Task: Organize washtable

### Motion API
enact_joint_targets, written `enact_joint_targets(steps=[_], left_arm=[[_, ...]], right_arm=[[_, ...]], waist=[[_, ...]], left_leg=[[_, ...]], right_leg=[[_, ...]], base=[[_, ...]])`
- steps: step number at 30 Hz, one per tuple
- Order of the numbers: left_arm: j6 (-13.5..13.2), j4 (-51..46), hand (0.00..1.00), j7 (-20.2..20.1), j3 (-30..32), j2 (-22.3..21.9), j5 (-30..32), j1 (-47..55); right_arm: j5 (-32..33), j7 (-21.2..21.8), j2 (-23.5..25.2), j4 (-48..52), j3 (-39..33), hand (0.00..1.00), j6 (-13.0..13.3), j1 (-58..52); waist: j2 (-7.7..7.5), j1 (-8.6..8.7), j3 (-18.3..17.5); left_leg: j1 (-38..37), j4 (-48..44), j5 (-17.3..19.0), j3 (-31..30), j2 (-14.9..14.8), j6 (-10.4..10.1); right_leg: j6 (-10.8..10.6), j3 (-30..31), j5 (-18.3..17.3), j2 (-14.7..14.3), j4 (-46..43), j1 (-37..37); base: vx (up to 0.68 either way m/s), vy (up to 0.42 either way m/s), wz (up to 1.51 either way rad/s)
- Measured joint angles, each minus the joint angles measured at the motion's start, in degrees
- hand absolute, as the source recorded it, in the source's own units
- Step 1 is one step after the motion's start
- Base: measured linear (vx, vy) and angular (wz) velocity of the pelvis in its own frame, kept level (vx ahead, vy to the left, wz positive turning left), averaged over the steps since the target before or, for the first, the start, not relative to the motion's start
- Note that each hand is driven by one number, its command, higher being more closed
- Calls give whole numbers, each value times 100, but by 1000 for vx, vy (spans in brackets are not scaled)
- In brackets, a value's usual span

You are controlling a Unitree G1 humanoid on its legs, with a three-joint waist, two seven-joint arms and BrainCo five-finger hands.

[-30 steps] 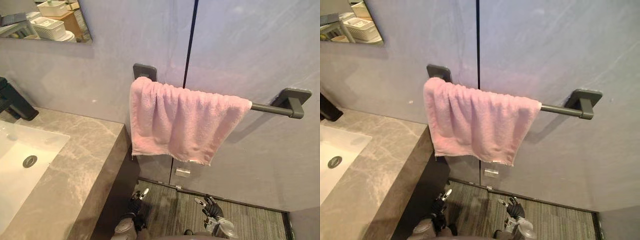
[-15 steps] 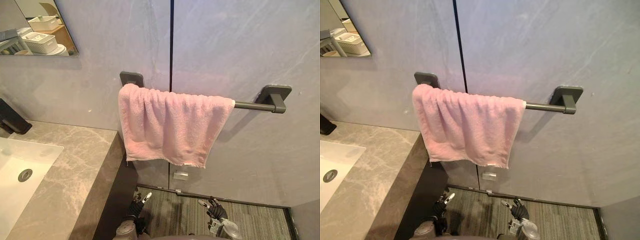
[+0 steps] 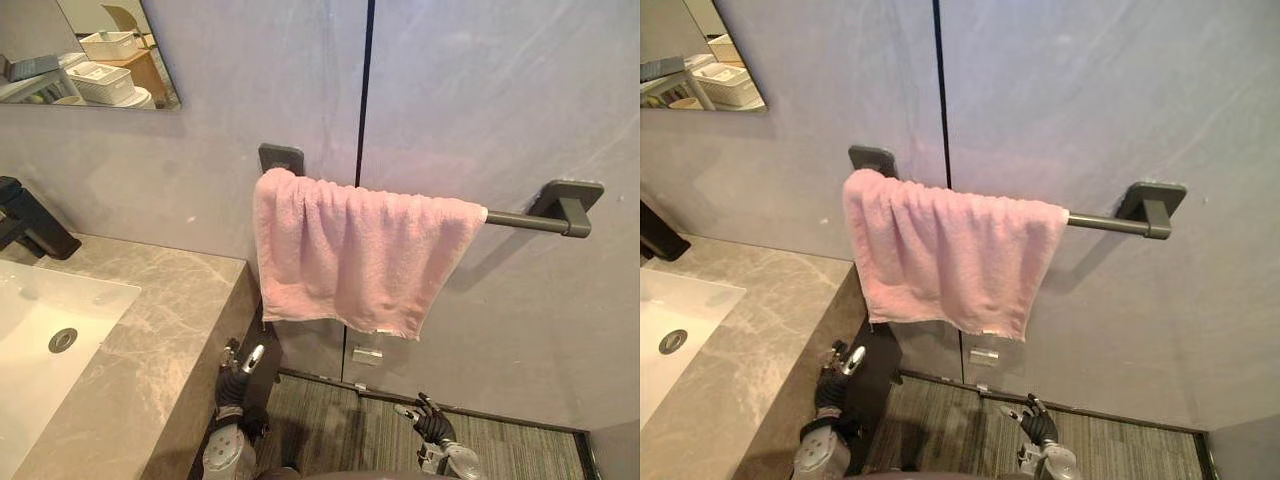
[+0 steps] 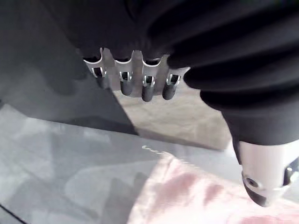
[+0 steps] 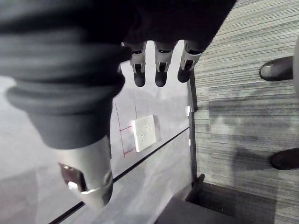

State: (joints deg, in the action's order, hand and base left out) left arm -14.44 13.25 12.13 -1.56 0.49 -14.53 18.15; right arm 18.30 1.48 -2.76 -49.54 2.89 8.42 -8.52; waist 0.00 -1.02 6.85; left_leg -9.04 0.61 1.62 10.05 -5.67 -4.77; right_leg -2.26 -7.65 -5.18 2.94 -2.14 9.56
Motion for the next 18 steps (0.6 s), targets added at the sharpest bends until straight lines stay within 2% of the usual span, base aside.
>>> enact_joint_targets(steps=[5, 8, 13, 18], left_arm=[[4, -591, 0, 302, -17, -157, 393, 67], [-3, -892, 0, 279, -81, -116, 424, 67], [-163, -1204, 0, 48, -337, 116, 638, 54], [-168, -1227, 0, 34, -483, 279, 1007, -70]], right_arm=[[-101, 1, 2, 100, 40, 0, -37, -91], [-154, 5, -20, 98, 40, 0, -98, -105], [-320, 11, -86, 21, 40, 0, -114, -141], [-346, 6, -170, -171, 38, 0, -130, -112]], waist=[[-33, -7, -77], [8, -5, -158], [78, 3, -369], [67, 13, -408]], left_leg=[[35, -74, 33, -22, -6, 23], [37, -127, 70, -28, -10, 25], [146, -202, 98, -59, -15, 26], [220, -255, 98, -65, -23, 26]], right_leg=[[1, -22, -20, 2, -24, 3], [-13, -20, -54, 7, -80, 2], [-15, -15, -94, 10, -184, -123], [-11, 0, -91, 4, -186, -186]], base=[[6, -6, 3], [-11, -4, 0], [-35, -10, 1], [0, 0, 0]])
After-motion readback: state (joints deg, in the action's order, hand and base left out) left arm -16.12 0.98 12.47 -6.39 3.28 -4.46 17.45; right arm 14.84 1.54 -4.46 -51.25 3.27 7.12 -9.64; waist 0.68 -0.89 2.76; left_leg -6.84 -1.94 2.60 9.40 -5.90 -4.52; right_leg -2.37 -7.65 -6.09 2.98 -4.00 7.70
